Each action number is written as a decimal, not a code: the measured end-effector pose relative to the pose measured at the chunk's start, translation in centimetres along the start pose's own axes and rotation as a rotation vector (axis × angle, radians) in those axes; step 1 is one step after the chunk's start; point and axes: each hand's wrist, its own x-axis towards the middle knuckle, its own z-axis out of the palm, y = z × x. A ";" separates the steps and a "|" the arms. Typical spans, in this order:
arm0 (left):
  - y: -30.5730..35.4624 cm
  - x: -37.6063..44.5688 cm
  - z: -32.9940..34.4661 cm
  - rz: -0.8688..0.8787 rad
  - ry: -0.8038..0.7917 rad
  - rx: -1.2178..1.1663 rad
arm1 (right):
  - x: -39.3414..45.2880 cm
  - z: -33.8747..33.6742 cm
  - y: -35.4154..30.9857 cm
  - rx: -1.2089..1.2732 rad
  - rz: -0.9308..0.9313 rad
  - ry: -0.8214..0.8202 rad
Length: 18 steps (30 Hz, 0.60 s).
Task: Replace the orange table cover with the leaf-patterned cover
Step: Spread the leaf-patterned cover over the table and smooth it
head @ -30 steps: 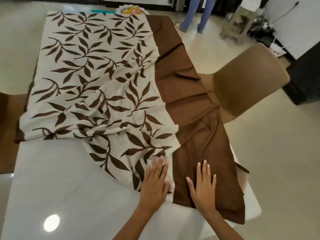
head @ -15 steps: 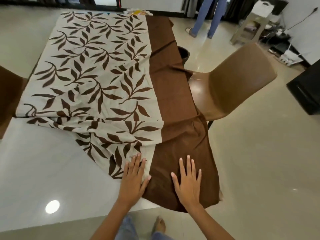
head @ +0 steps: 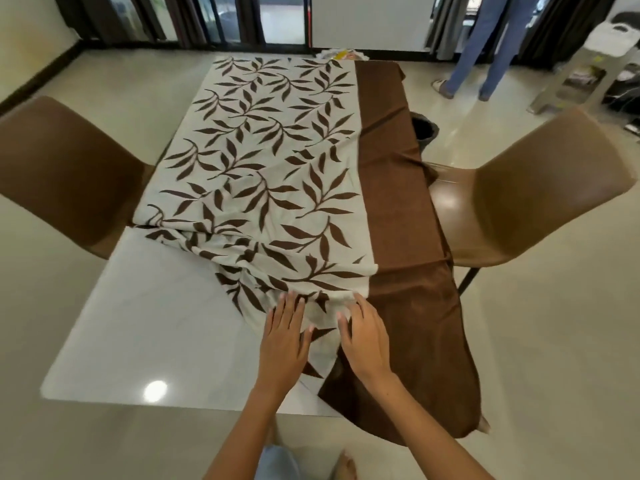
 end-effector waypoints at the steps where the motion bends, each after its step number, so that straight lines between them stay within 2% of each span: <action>1: -0.7 0.2 -0.8 -0.027 0.033 -0.004 | 1.0 0.5 -1.1 0.014 -0.050 -0.008; 7: -7.6 1.1 -5.0 -0.171 0.162 0.001 | 6.5 5.2 -9.8 0.085 -0.264 -0.020; 11: -14.5 2.3 -7.4 -0.256 0.189 0.004 | 11.1 10.2 -17.1 0.084 -0.430 0.005; 18: -27.9 7.4 -11.3 -0.372 0.219 -0.031 | 20.3 22.0 -29.4 -0.012 -0.491 -0.093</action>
